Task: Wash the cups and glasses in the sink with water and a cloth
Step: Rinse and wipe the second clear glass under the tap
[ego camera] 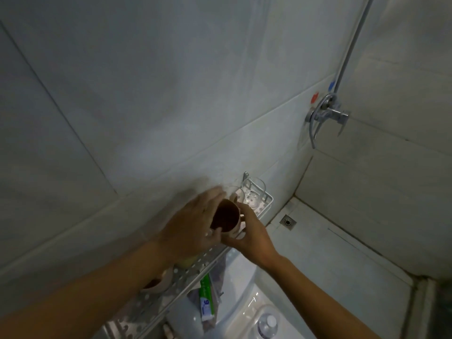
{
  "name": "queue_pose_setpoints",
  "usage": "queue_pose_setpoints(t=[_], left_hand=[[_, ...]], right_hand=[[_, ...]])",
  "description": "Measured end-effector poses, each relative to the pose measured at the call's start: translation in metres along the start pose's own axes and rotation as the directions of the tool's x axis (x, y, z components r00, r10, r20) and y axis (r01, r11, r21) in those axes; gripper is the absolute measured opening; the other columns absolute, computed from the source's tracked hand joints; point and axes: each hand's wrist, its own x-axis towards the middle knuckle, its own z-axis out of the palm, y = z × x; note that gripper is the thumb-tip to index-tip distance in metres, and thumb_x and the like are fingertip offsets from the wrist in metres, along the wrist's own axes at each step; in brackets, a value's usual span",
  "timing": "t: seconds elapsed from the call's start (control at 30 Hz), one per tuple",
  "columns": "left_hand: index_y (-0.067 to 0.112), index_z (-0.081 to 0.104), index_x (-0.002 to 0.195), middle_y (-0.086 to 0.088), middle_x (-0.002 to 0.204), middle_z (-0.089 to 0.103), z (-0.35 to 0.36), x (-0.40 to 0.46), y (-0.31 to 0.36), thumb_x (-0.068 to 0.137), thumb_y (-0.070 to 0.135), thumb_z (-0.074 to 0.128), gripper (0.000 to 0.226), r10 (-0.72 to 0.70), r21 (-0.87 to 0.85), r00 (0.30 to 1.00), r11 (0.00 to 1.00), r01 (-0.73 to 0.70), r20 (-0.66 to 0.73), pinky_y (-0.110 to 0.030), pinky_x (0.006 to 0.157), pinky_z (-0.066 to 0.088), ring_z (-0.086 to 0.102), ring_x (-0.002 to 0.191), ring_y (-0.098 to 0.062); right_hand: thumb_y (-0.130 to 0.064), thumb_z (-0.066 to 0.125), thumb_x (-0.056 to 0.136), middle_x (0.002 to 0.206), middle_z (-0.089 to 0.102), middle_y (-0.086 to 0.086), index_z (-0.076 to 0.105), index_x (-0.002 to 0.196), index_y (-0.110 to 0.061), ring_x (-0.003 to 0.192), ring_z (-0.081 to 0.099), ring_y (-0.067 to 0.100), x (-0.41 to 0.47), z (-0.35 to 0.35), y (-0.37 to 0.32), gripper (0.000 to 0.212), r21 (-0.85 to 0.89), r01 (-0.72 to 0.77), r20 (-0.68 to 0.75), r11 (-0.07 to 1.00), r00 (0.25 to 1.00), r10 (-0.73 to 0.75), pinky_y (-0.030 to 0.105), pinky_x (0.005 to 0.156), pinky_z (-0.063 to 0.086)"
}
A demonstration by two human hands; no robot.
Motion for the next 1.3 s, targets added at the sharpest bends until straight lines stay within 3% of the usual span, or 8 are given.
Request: queue_pose_setpoints(t=[0.17,0.33,0.47,0.63,0.77,0.9,1.2,1.3], left_hand=[[0.020,0.034,0.143,0.000,0.132,0.051,0.026,0.000,0.014,0.073,0.081,0.053,0.095,-0.420,0.006,0.900,0.906,0.423,0.119,-0.033,0.093,0.051,0.054,0.115,-0.017],[0.025,0.042,0.134,0.005,0.122,0.053,0.026,0.000,0.003,0.077,0.071,0.061,0.076,-0.389,-0.066,0.913,0.915,0.399,0.124,-0.031,0.089,0.052,0.055,0.107,-0.015],[0.027,0.047,0.130,0.008,0.118,0.052,0.016,-0.004,-0.017,0.070,0.068,0.071,0.077,-0.292,-0.145,0.916,0.929,0.340,0.274,-0.032,0.086,0.051,0.054,0.102,-0.012],[0.023,0.044,0.136,0.005,0.126,0.051,0.018,-0.007,-0.027,0.071,0.058,0.075,0.080,-0.235,-0.186,0.932,0.938,0.292,0.275,-0.032,0.090,0.050,0.054,0.107,-0.015],[0.015,0.028,0.150,-0.003,0.148,0.036,0.010,-0.019,-0.027,0.077,0.051,0.072,0.092,-0.366,0.015,0.903,0.928,0.372,0.226,-0.036,0.109,0.037,0.038,0.134,-0.024],[0.018,0.043,0.132,-0.004,0.132,0.043,0.006,-0.030,-0.018,0.086,0.059,0.057,0.063,-0.463,0.384,0.829,0.860,0.335,0.314,-0.033,0.098,0.038,0.044,0.120,-0.021],[0.013,0.057,0.115,-0.002,0.120,0.046,0.002,-0.038,-0.012,0.085,0.020,0.064,0.032,-0.164,0.121,0.893,0.985,0.124,0.420,-0.021,0.076,0.032,0.053,0.106,-0.022],[0.014,0.061,0.121,-0.001,0.127,0.050,0.004,-0.043,-0.016,0.090,0.012,0.059,0.031,-0.048,0.065,0.903,0.998,0.022,0.426,-0.022,0.085,0.038,0.051,0.113,-0.019]], right_hand=[[-0.070,0.070,0.067,0.123,0.058,-0.005,0.044,0.127,-0.036,0.106,0.058,0.010,-0.014,0.026,-0.010,0.074,-0.043,0.059,-0.158,0.997,0.985,-0.065,0.033,0.085,0.056],[-0.053,0.079,0.070,0.123,0.058,-0.012,0.037,0.134,-0.034,0.108,0.060,0.006,-0.017,0.015,0.004,0.079,0.027,-0.107,0.011,0.994,0.994,0.107,0.024,0.085,0.054],[-0.039,0.059,0.095,0.102,0.063,-0.006,0.025,0.147,-0.037,0.081,0.064,0.009,-0.010,-0.002,0.004,0.062,-0.021,-0.158,-0.016,0.987,0.987,0.157,0.032,0.071,0.058],[-0.040,0.045,0.102,0.095,0.064,-0.005,0.066,0.106,-0.027,0.082,0.061,0.009,0.007,-0.005,0.006,0.025,-0.248,-0.006,0.053,0.969,0.998,0.020,0.039,0.077,0.052],[-0.030,0.051,0.102,0.086,0.066,-0.005,0.068,0.096,-0.017,0.078,0.061,0.013,0.005,-0.008,0.015,0.022,-0.214,-0.070,-0.046,0.974,0.997,0.061,0.038,0.075,0.051],[-0.034,0.048,0.102,0.084,0.064,-0.005,0.067,0.096,-0.018,0.077,0.060,0.014,-0.001,0.001,0.016,0.025,-0.241,-0.124,-0.036,0.963,0.992,0.119,0.037,0.074,0.050],[-0.046,0.046,0.101,0.091,0.075,-0.005,0.067,0.101,-0.024,0.078,0.069,0.012,-0.006,0.023,0.024,0.030,-0.237,-0.189,-0.115,0.953,0.979,0.166,0.034,0.073,0.056],[-0.050,0.046,0.099,0.090,0.074,-0.006,0.066,0.100,-0.026,0.077,0.068,0.011,-0.007,0.025,0.027,0.032,-0.233,-0.205,-0.142,0.950,0.974,0.176,0.035,0.072,0.057]])
